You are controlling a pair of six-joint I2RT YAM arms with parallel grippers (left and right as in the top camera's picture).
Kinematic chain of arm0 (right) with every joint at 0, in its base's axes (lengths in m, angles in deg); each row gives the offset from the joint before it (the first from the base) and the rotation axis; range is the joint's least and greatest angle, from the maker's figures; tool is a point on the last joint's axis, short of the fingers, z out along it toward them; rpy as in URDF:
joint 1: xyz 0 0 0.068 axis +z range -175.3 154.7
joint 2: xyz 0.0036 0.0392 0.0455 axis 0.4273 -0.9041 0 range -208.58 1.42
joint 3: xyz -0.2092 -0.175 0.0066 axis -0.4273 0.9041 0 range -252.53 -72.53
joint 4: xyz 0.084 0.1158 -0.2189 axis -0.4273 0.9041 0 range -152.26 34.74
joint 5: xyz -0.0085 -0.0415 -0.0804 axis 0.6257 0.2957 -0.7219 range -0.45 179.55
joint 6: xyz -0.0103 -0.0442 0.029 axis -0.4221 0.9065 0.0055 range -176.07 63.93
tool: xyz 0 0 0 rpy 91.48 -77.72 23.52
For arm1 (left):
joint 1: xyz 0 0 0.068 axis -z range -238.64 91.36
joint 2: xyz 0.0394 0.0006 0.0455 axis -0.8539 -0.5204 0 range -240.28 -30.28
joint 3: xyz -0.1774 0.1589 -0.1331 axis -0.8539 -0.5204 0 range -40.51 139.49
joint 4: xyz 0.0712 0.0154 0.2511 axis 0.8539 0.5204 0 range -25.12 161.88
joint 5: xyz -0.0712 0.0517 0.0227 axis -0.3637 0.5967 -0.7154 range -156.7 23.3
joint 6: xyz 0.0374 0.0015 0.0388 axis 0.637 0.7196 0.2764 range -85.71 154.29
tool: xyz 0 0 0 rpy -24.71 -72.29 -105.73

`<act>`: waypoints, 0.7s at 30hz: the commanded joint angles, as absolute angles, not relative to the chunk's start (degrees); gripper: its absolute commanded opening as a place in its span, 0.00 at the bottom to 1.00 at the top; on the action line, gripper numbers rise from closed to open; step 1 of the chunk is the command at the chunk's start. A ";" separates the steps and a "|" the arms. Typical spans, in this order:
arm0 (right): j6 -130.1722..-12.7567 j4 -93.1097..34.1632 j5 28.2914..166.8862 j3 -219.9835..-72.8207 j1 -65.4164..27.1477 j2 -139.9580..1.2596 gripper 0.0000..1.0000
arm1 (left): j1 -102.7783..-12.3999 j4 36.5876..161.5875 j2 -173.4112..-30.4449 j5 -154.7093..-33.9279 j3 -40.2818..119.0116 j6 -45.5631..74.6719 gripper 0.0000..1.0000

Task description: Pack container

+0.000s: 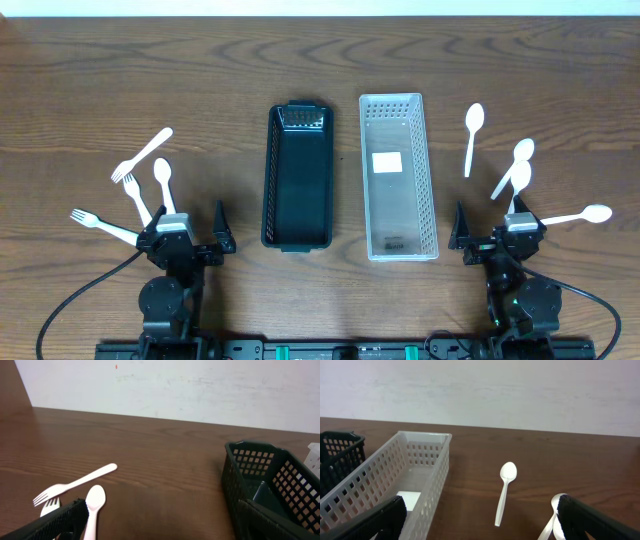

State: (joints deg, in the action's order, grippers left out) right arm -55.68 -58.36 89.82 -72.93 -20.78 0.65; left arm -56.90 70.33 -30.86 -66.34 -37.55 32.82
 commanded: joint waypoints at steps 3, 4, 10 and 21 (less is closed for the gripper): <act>-57.10 -58.14 90.17 -72.84 -20.35 0.98 0.99 | -56.62 71.60 -30.51 -66.28 -39.01 32.77 0.98; -57.10 -58.12 90.17 -72.84 -20.35 0.98 0.99 | -56.62 71.60 -30.51 -66.28 -39.01 32.77 0.98; -57.10 -58.12 90.15 -72.84 -20.35 0.98 0.99 | -56.62 71.60 -30.51 -66.28 -39.01 32.77 0.98; -59.33 -58.71 92.03 -75.27 -20.35 0.58 0.99 | -56.62 72.00 -31.14 -66.32 -35.56 18.63 0.98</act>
